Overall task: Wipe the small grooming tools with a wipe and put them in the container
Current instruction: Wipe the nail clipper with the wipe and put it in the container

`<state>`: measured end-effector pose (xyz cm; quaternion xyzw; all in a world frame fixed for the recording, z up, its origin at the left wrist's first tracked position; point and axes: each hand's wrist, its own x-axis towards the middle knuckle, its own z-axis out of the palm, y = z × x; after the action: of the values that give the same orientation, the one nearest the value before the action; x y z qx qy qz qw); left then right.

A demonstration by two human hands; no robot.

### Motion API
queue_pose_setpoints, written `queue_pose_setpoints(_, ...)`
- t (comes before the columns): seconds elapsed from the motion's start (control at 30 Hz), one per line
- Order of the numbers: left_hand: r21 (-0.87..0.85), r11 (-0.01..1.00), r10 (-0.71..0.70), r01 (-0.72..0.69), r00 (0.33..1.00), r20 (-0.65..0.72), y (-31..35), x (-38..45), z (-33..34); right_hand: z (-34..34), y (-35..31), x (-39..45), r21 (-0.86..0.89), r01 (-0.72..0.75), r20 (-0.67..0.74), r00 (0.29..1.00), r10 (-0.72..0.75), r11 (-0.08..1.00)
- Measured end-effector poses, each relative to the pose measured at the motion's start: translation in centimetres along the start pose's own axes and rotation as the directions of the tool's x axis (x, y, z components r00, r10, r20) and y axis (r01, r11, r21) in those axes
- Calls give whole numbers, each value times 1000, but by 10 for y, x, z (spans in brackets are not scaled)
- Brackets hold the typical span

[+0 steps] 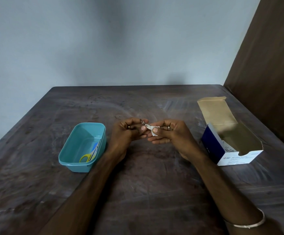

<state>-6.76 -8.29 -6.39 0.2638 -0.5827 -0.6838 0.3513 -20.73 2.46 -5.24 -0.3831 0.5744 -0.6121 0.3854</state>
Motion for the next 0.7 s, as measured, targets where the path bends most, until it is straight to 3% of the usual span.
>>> queue_pose_setpoints(0.27, 100, 990, 108, -104, 994, -32, -3, -2, 8, 5, 7, 6, -58, 43, -124, 991, -50, 997)
queue_pose_setpoints(0.43, 219, 965, 168, -141, 980, -111, -7, 0, 4, 7, 5, 5, -19, -14, -66, 998, 13, 1000)
queue_pose_setpoints(0.53, 203, 963, 204, -175, 970, -133, -6, -1, 3, 8, 0, 2, 58, -86, -15, 996, 87, 995)
queue_pose_setpoints(0.7, 212, 949, 259, -235, 961, -93, -3, -2, 6, 8, -1, -1, 101, -178, 40, 984, 175, 979)
